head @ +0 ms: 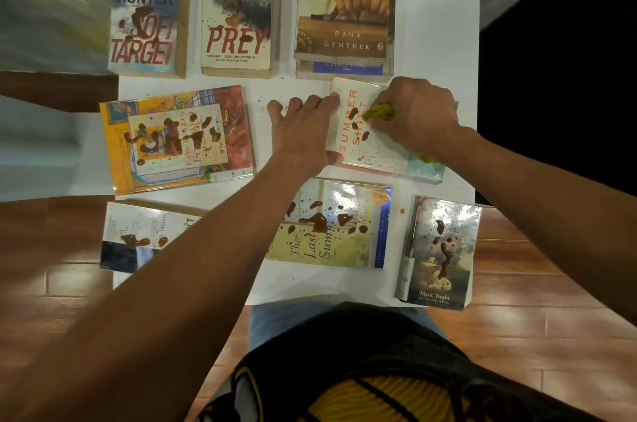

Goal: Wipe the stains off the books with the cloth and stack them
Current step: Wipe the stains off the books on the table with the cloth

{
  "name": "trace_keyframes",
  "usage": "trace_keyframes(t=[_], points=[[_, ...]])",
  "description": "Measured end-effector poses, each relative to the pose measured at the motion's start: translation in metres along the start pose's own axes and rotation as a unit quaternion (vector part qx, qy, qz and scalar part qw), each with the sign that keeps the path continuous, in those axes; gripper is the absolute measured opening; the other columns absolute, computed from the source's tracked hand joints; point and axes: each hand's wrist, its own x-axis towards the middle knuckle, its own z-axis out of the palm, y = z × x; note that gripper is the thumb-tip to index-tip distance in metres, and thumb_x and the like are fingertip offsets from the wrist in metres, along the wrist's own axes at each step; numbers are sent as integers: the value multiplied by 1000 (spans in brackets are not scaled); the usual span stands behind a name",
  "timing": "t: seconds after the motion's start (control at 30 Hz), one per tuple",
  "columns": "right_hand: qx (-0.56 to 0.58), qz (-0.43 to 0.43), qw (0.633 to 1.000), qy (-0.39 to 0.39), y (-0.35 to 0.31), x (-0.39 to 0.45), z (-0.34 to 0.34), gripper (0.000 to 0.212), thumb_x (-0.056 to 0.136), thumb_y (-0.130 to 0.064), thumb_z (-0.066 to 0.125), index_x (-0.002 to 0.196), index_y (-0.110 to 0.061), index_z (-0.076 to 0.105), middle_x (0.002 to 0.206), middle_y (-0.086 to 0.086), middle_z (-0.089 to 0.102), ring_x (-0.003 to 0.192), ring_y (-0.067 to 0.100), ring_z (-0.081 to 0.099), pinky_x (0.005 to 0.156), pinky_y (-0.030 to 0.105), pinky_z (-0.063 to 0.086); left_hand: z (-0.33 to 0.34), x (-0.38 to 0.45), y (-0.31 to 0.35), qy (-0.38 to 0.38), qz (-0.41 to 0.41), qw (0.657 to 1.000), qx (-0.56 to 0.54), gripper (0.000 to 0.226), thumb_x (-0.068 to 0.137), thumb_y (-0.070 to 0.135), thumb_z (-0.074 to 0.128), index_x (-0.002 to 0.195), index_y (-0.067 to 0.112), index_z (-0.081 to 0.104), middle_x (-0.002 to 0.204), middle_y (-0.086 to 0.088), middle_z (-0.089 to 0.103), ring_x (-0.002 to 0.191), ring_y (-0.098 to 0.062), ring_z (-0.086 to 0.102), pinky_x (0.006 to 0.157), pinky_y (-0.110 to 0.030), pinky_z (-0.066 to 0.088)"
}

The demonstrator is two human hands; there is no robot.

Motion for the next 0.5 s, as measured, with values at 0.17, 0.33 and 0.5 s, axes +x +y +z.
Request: trace_keyframes(t=[0.17, 0.33, 0.5], points=[[26, 30, 998, 43, 0, 4, 6, 30, 92, -45, 65, 113, -25, 70, 109, 1, 68, 96, 24, 64, 78, 37, 49, 1, -1, -1, 0, -3, 1000, -3, 97, 75, 55, 80, 152, 31, 25, 143, 3, 47, 134, -26, 41, 111, -51, 19], [30, 18, 998, 52, -4, 5, 9, 30, 93, -46, 64, 114, -24, 70, 110, 0, 68, 96, 22, 63, 73, 32, 38, 4, -1, -2, 7, -12, 1000, -4, 100, 76, 57, 79, 154, 32, 20, 144, 5, 50, 135, -24, 41, 112, -52, 18], [23, -30, 999, 39, -11, 5, 14, 32, 92, -45, 66, 116, -24, 70, 114, 0, 65, 99, 21, 63, 74, 30, 39, 6, -2, -2, 13, -18, 1000, -15, 101, 75, 56, 80, 153, 33, 21, 144, 5, 52, 135, -24, 42, 111, -51, 17]])
